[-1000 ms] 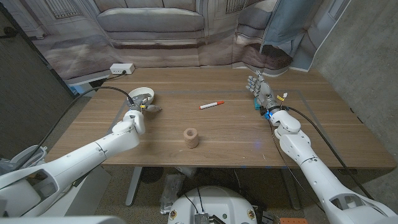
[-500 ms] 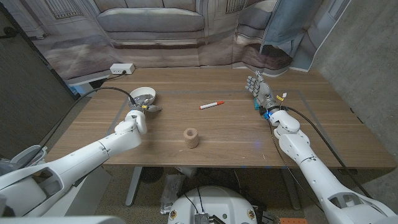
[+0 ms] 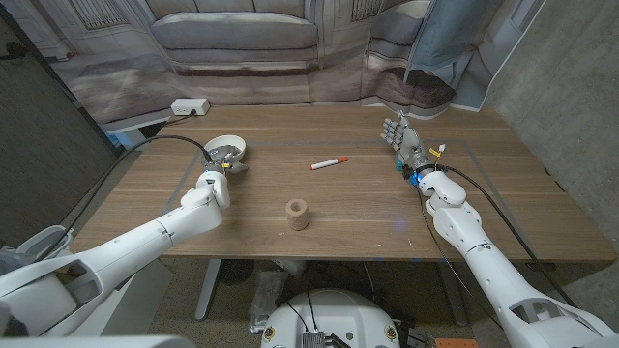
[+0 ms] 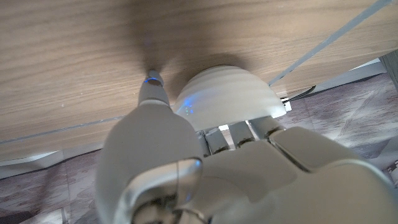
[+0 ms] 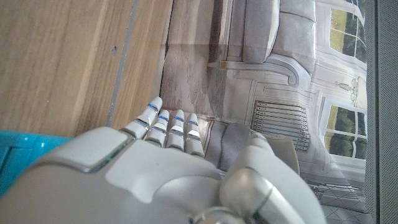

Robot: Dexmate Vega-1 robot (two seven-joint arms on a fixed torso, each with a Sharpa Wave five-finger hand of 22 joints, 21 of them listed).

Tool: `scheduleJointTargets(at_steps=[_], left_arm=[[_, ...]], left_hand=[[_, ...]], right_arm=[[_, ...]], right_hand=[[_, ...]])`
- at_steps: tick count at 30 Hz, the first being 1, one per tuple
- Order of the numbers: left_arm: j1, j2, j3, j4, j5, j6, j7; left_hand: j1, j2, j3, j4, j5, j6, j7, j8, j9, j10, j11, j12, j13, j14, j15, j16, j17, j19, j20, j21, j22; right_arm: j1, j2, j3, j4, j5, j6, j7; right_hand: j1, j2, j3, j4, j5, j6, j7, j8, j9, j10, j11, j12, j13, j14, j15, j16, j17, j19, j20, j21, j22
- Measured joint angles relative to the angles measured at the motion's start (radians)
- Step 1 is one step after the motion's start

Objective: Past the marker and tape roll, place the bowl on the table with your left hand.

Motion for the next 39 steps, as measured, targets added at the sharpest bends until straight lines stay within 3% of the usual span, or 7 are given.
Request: scheduleJointTargets(at_steps=[2,9,13,20,23,30,39], left_arm=[[0.001,-0.002,0.0,0.0,0.0,0.007,0.005],[0.008,-0.007,-0.003,-0.001,0.001,0.02,0.024],[0.011,-0.01,-0.004,-0.002,0.0,0.025,0.031],[0.017,-0.013,-0.007,-0.009,-0.003,0.038,0.045],[0.02,-0.013,-0.009,-0.012,-0.005,0.045,0.051],[0.029,-0.013,-0.016,-0.019,-0.013,0.053,0.063],[0.039,-0.004,-0.022,-0.035,-0.03,0.06,0.07]], left_hand=[[0.022,0.007,0.004,-0.004,-0.013,0.012,0.0,0.012,0.0,0.032,0.0,0.0,0.0,0.037,-0.003,0.005,0.0,0.026,-0.001,0.013,0.001],[0.091,0.025,0.022,-0.005,-0.06,0.172,-0.012,0.047,0.0,0.163,-0.007,0.007,0.0,0.164,-0.021,0.009,0.0,0.122,-0.009,0.063,0.001],[0.113,0.027,0.036,-0.007,-0.078,0.196,-0.007,0.059,0.0,0.215,-0.008,0.007,0.0,0.217,-0.031,0.005,-0.005,0.155,-0.012,0.082,0.001],[0.185,0.041,0.066,-0.018,-0.106,0.218,-0.004,0.076,-0.001,0.279,-0.011,0.007,-0.001,0.247,-0.036,0.004,-0.005,0.187,-0.016,0.108,0.0],[0.203,0.03,0.086,-0.017,-0.121,0.228,-0.003,0.085,-0.002,0.313,-0.01,-0.001,-0.001,0.267,-0.038,0.001,-0.005,0.206,-0.021,0.123,0.0],[0.219,0.015,0.113,0.0,-0.152,0.239,-0.003,0.112,-0.003,0.37,0.012,-0.006,0.002,0.296,-0.05,0.001,-0.005,0.228,-0.043,0.16,-0.001],[0.228,0.005,0.12,-0.001,-0.161,0.255,-0.009,0.12,-0.004,0.402,0.022,-0.011,0.008,0.306,-0.057,0.002,-0.005,0.236,-0.051,0.16,-0.004]], right_arm=[[0.001,0.0,0.0,0.001,0.0,0.0,0.002],[0.006,0.0,0.0,0.006,-0.001,-0.001,0.011],[0.011,0.001,0.0,0.011,-0.001,-0.002,0.018],[0.018,0.003,0.0,0.021,-0.001,-0.003,0.029],[0.022,0.005,0.0,0.028,0.0,-0.003,0.035],[0.029,0.01,0.0,0.04,0.0,-0.005,0.045],[0.031,0.014,0.001,0.043,-0.004,-0.007,0.051]], right_hand=[[0.0,0.0,0.0,0.0,0.0,0.0,0.0,0.0,0.0,0.0,0.0,0.0,0.0,0.0,0.0,0.0,0.0,0.0,0.0,0.0,0.0],[0.0,0.0,0.0,0.0,0.0,0.0,0.0,0.0,0.0,0.0,0.0,0.0,0.0,0.014,-0.003,0.004,0.0,0.013,-0.002,0.0,0.0],[0.0,0.0,0.0,0.0,0.0,0.0,0.0,0.0,0.0,0.0,0.0,0.0,0.0,0.014,-0.003,0.004,0.0,0.013,-0.002,0.0,0.0],[0.0,0.0,0.0,0.0,0.0,0.0,0.0,0.0,0.0,0.0,0.0,0.0,0.0,0.018,-0.007,0.004,0.0,0.018,-0.007,0.0,0.0],[0.0,0.0,0.0,0.0,0.0,0.0,0.0,0.0,0.0,0.0,0.0,0.0,0.0,0.02,-0.005,0.004,0.0,0.022,-0.004,0.0,0.0],[0.0,0.0,0.0,0.0,0.0,0.0,0.0,0.0,0.0,0.0,0.0,0.0,0.0,0.023,-0.002,0.004,0.0,0.025,0.0,0.0,0.0],[0.0,0.0,0.0,0.0,0.0,0.0,0.0,0.0,0.0,0.0,0.0,0.0,0.0,0.023,-0.002,0.004,0.0,0.025,0.0,-0.004,0.0]])
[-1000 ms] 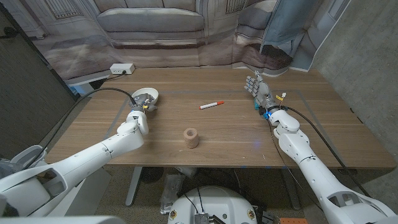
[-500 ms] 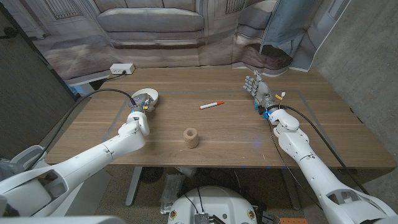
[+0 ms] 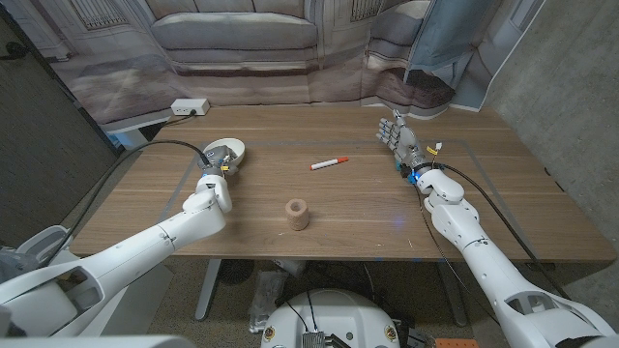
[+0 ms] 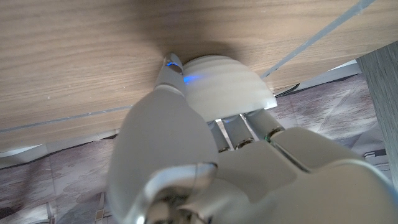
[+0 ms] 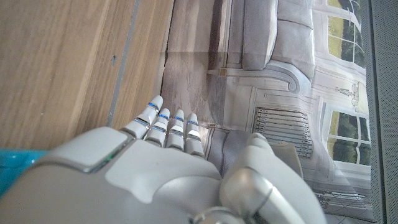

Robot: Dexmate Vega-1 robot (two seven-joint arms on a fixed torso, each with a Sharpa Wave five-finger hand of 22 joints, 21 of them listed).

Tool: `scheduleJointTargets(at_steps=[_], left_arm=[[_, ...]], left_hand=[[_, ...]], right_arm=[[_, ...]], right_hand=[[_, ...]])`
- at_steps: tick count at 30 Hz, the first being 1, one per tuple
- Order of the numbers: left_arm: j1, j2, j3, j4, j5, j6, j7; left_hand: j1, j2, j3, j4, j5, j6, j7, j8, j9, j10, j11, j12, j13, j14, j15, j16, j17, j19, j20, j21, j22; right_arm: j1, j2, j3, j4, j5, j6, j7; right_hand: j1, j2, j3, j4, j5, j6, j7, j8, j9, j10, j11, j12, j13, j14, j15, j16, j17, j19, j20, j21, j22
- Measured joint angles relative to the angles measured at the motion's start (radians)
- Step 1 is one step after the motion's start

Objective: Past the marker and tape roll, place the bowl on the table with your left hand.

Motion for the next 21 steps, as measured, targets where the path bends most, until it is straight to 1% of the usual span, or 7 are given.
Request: scheduleJointTargets(at_steps=[4,6,8,9,10,19,21], left_arm=[[0.004,0.006,-0.002,-0.01,-0.004,0.004,0.0],[0.005,0.009,-0.003,-0.016,-0.009,0.008,-0.001],[0.007,0.012,-0.003,-0.021,-0.012,0.012,-0.004],[0.007,0.013,-0.004,-0.024,-0.013,0.014,-0.006],[0.007,0.015,-0.005,-0.027,-0.015,0.016,-0.008],[0.008,0.021,-0.007,-0.04,-0.024,0.027,-0.019],[0.008,0.022,-0.008,-0.041,-0.024,0.029,-0.019]], left_hand=[[0.002,-0.002,0.005,0.003,-0.003,0.007,0.0,0.0,0.0,0.004,0.003,0.002,0.0,0.001,-0.001,0.001,0.0,0.0,0.0,0.0,0.0],[0.003,-0.003,0.003,0.005,-0.003,0.007,0.0,0.008,0.0,0.014,0.004,0.004,0.0,0.005,-0.002,0.002,0.0,0.0,0.0,0.004,0.0],[0.009,-0.009,-0.002,0.01,-0.003,0.007,0.0,0.025,0.0,0.015,0.004,0.008,0.0,0.006,-0.003,0.002,0.0,-0.012,0.012,0.029,0.0],[0.011,-0.01,-0.002,0.01,-0.003,0.007,0.0,0.045,0.0,0.025,0.006,0.008,0.0,0.012,-0.002,0.002,0.0,-0.015,0.015,0.041,0.0],[0.011,-0.01,-0.005,0.013,-0.003,0.007,0.0,0.054,0.0,0.027,0.006,0.008,0.0,0.017,-0.006,0.002,0.0,-0.019,0.019,0.046,0.0],[0.016,-0.016,-0.01,0.018,0.005,0.009,0.002,0.076,0.0,0.029,0.007,0.014,0.0,0.017,-0.006,0.006,0.0,-0.02,0.02,0.051,0.001],[0.017,-0.017,-0.01,0.018,0.005,0.009,0.002,0.108,0.0,0.032,0.007,0.034,0.0,0.017,-0.006,0.035,0.0,-0.02,0.02,0.068,0.001]], right_arm=[[0.0,0.0,0.0,0.0,-0.002,-0.001,0.002],[0.0,0.0,0.0,0.0,-0.002,-0.001,0.003],[0.0,0.0,0.0,0.0,-0.003,-0.001,0.004],[0.0,0.001,0.0,0.0,-0.004,-0.002,0.005],[0.0,0.001,0.0,0.0,-0.004,-0.002,0.005],[0.005,0.003,-0.002,0.0,-0.008,-0.004,0.007],[0.006,0.003,-0.002,0.0,-0.008,-0.004,0.007]], right_hand=[[0.0,0.0,0.0,0.0,0.0,0.0,0.0,0.0,0.0,0.0,0.0,0.0,0.0,0.0,0.0,0.0,0.0,0.006,-0.006,0.0,0.0],[0.0,0.0,0.0,0.0,0.0,0.0,0.0,0.0,0.0,0.0,0.0,0.0,0.0,0.0,0.0,0.0,0.0,0.006,-0.006,0.0,0.0],[0.0,0.0,0.0,0.0,0.0,0.0,0.0,0.0,0.0,0.0,0.0,0.0,0.0,0.004,-0.004,0.0,0.0,0.006,-0.006,0.0,0.0],[0.0,0.0,0.0,0.0,0.0,0.0,0.0,0.0,0.0,0.0,0.0,0.0,0.0,0.005,-0.006,0.0,0.0,0.006,-0.006,0.0,0.0],[0.0,0.0,0.0,0.0,0.0,0.0,0.0,0.0,0.0,0.0,0.0,0.0,0.0,0.005,-0.006,0.0,0.0,0.006,-0.006,0.0,0.0],[0.0,0.0,-0.003,-0.003,0.0,0.0,0.0,0.0,0.0,0.0,0.0,0.0,0.0,0.005,-0.006,0.0,0.0,0.009,-0.002,0.0,0.0],[0.0,0.0,-0.003,-0.003,0.0,0.0,0.0,0.0,0.0,0.0,0.0,0.0,0.0,0.005,-0.005,0.0,0.0,0.009,-0.002,0.0,0.0]])
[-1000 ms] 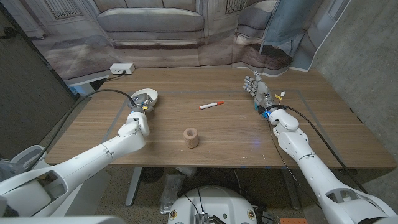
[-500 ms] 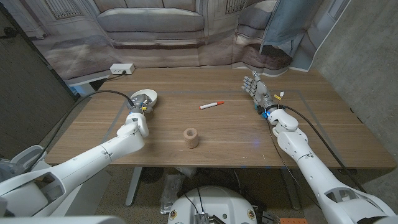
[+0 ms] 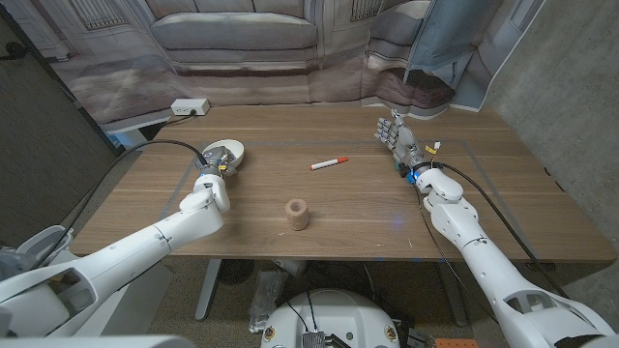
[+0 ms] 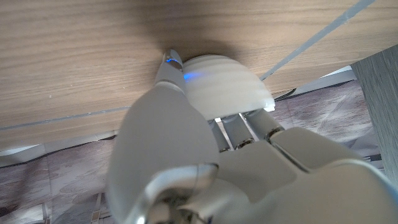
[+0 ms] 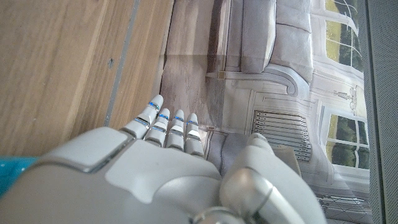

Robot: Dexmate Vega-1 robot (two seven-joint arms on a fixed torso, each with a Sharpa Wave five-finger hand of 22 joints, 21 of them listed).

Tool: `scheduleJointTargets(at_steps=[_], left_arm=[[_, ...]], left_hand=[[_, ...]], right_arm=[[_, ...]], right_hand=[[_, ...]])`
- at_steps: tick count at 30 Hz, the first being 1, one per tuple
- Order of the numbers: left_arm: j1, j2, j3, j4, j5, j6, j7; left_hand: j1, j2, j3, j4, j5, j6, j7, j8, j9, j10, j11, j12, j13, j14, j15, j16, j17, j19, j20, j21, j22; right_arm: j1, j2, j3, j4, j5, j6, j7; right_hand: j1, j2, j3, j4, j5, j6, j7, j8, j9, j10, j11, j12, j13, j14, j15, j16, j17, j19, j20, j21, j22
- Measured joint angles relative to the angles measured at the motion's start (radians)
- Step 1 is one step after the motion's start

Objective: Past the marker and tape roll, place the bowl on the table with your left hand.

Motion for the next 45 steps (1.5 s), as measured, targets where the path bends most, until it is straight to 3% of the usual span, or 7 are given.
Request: scheduleJointTargets(at_steps=[8,14,19,37,42,45], left_arm=[[-0.004,0.001,-0.001,-0.005,-0.003,0.015,0.0],[-0.01,0.005,0.003,-0.012,-0.004,0.029,-0.001],[-0.017,0.006,0.004,-0.02,0.002,0.042,0.001],[-0.026,0.013,0.001,-0.063,0.035,0.097,0.026],[-0.026,0.017,-0.005,-0.076,0.042,0.108,0.037],[-0.026,0.019,-0.008,-0.082,0.046,0.114,0.042]], left_hand=[[0.008,-0.008,0.0,0.0,0.0,0.008,-0.001,0.044,0.0,0.003,-0.001,0.046,0.0,0.007,-0.007,0.023,0.0,0.0,0.0,0.032,0.0],[0.008,-0.008,0.0,0.0,0.0,0.029,-0.004,0.052,0.0,0.014,-0.003,0.065,0.0,0.017,-0.012,0.031,0.0,-0.005,0.005,0.04,0.0],[0.008,-0.008,0.0,0.0,0.0,0.068,0.0,0.056,0.0,0.055,-0.001,0.066,0.0,0.071,-0.019,0.031,0.0,-0.003,0.007,0.054,0.032],[0.007,-0.007,-0.004,0.004,-0.008,0.107,0.007,0.066,0.0,0.092,-0.007,0.078,0.002,0.207,-0.025,0.028,0.0,0.0,0.01,0.071,0.048],[0.007,-0.007,-0.004,0.004,-0.006,0.107,0.007,0.074,0.0,0.089,-0.011,0.078,0.095,0.228,-0.043,0.028,0.0,-0.004,0.014,0.076,0.048],[0.007,-0.007,-0.004,0.004,-0.005,0.108,0.009,0.074,0.0,0.089,-0.011,0.078,0.095,0.228,-0.043,0.028,0.001,-0.004,0.014,0.076,0.048]], right_arm=[[0.001,0.003,0.0,0.003,-0.001,0.0,0.0],[0.001,0.005,0.0,0.004,-0.001,0.007,0.0],[-0.001,0.007,0.001,0.004,0.0,0.013,0.0],[-0.006,0.01,0.003,0.005,0.01,0.028,0.006],[-0.007,0.012,0.003,0.006,0.012,0.031,0.007],[-0.009,0.012,0.003,0.006,0.013,0.032,0.007]], right_hand=[[0.0,0.0,0.0,0.0,0.0,0.0,0.0,0.0,0.0,0.0,0.0,0.0,0.0,0.0,0.0,0.0,0.0,0.0,0.0,0.0,0.0],[0.0,0.0,0.0,0.0,0.0,0.0,0.0,0.0,0.0,0.0,0.0,0.0,0.0,0.0,0.0,0.0,0.0,0.0,0.0,0.0,0.0],[0.0,0.0,0.0,0.0,0.0,0.0,0.0,0.0,0.0,0.0,0.0,0.0,0.0,0.004,0.004,0.0,0.0,0.005,-0.005,-0.008,0.0],[0.0,0.0,-0.003,-0.003,0.0,0.0,0.0,0.0,0.0,0.0,0.0,0.0,0.0,0.013,-0.006,0.0,0.0,0.011,0.0,-0.008,0.0],[0.0,0.0,-0.003,-0.003,0.0,0.0,0.0,0.0,0.0,0.0,0.0,0.0,0.0,0.013,-0.005,0.0,0.0,0.011,0.0,-0.008,0.0],[0.0,0.0,-0.003,-0.003,0.0,0.0,0.0,0.0,0.0,0.0,0.0,0.0,0.0,0.013,-0.005,0.0,0.0,0.011,0.0,-0.008,0.0]])
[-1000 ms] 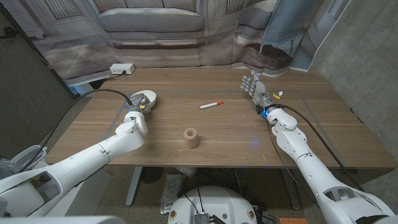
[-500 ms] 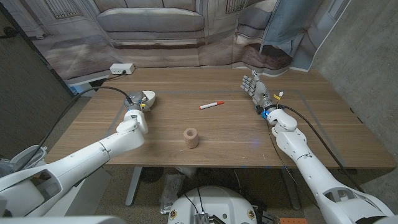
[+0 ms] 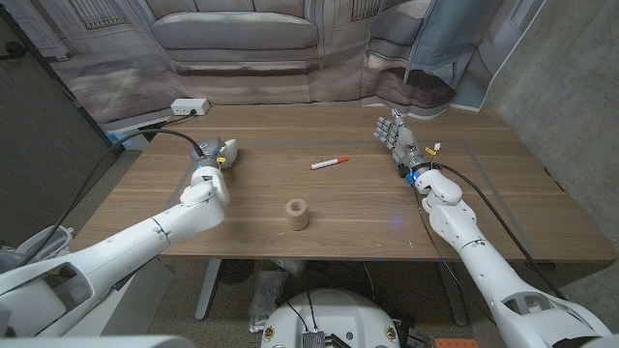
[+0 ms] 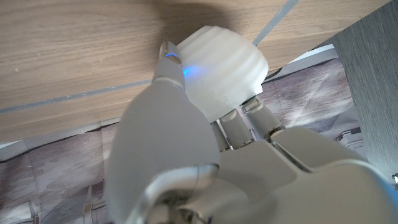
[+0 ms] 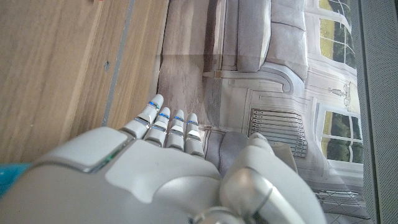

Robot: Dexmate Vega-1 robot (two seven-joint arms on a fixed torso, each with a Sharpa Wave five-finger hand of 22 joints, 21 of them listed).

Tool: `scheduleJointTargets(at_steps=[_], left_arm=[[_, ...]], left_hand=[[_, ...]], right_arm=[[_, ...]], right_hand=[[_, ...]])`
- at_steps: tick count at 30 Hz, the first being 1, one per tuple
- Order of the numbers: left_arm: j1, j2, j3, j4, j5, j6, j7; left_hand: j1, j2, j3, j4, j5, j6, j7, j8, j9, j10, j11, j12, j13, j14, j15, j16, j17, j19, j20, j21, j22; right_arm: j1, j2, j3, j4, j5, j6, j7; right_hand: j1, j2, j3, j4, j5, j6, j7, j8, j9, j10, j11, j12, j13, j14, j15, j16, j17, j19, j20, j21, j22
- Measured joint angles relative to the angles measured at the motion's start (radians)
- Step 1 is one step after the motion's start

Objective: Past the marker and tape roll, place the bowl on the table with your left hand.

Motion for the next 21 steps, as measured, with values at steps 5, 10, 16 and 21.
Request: scheduleJointTargets(at_steps=[5,10,16,21], left_arm=[[0.0,0.004,-0.005,-0.009,0.005,0.003,0.005],[-0.002,0.007,-0.006,-0.013,0.009,0.007,0.006],[-0.008,0.013,-0.006,-0.016,0.013,0.006,0.006],[-0.013,0.022,-0.009,-0.017,0.015,-0.001,-0.001]], left_hand=[[0.0,0.0,0.0,0.0,0.0,0.0,0.0,0.0,0.0,0.0,0.0,0.0,0.0,0.0,0.0,0.0,0.001,0.0,0.0,0.007,0.0],[0.0,0.0,0.0,0.0,0.0,0.0,0.0,0.0,0.0,0.0,0.0,0.0,0.0,0.0,0.0,0.004,0.001,0.0,0.0,0.01,0.0],[0.0,0.0,0.0,0.0,0.0,0.0,0.0,0.006,0.0,0.0,0.0,-0.001,0.021,0.0,0.0,0.004,0.001,-0.007,0.0,0.014,-0.005],[0.0,0.0,0.0,0.0,0.0,0.0,0.0,0.007,0.0,0.0,0.0,-0.001,0.022,-0.005,-0.006,0.004,0.018,-0.018,0.0,0.014,-0.005]], right_arm=[[-0.003,0.0,0.0,-0.002,0.001,0.002,0.0],[-0.004,0.0,0.0,-0.005,0.002,0.003,-0.002],[-0.005,0.001,-0.001,-0.006,0.003,0.004,-0.006],[-0.005,0.002,-0.002,-0.008,0.003,0.004,-0.011]], right_hand=[[0.0,0.0,0.0,0.0,0.0,0.0,0.0,0.0,0.0,0.0,0.0,0.0,0.0,0.0,0.0,0.0,0.0,0.0,0.0,0.0,0.0],[0.0,0.0,0.0,0.0,0.0,0.0,0.0,0.0,0.0,0.0,0.0,0.0,0.0,0.0,0.0,0.0,0.0,0.005,-0.005,-0.008,0.0],[0.0,0.0,0.0,0.0,0.0,0.0,0.0,0.0,0.0,0.0,0.0,0.0,0.0,0.0,0.0,0.0,0.0,0.005,-0.005,-0.008,0.0],[0.0,0.0,0.0,0.0,0.0,0.0,0.0,0.0,0.0,0.0,0.0,0.0,0.0,0.0,0.0,0.0,0.0,0.005,-0.005,-0.008,0.0]])
